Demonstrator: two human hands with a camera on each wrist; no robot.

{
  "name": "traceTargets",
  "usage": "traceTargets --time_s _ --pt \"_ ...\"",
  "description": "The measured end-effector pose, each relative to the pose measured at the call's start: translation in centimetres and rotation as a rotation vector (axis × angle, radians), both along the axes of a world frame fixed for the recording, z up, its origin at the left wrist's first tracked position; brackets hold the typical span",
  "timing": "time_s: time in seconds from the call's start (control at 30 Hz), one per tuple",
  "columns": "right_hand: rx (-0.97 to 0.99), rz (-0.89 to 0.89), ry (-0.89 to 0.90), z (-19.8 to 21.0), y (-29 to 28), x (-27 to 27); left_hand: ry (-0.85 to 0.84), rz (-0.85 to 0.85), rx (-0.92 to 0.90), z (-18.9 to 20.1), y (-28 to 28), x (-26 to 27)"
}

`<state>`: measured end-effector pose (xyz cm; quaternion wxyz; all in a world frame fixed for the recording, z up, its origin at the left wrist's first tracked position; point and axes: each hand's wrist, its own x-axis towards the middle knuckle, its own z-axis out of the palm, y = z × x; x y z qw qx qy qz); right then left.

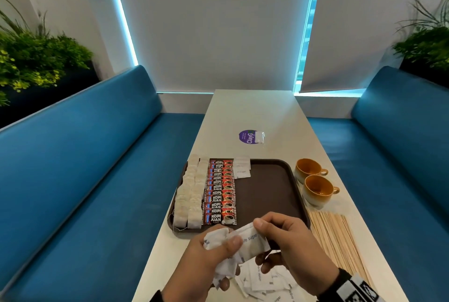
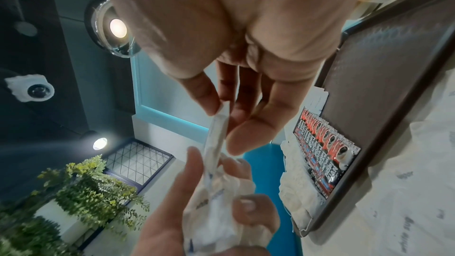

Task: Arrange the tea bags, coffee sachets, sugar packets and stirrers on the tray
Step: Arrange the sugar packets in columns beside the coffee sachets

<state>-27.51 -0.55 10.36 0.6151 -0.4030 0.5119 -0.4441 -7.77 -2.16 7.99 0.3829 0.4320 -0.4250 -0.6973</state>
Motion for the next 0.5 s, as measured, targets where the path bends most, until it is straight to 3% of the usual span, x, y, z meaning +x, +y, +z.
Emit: traceTargets --time_s 0.3,0.5 --pt "-0.181 -0.045 0.077 -0.5 0.1 0.1 0.055 0.147 0.119 0.3 -0.6 -0.2" --pt "-0.095 0.070 0.155 -1.0 -1.7 -0.1 -0.010 0.253 0.186 0.2 -1.8 -0.3"
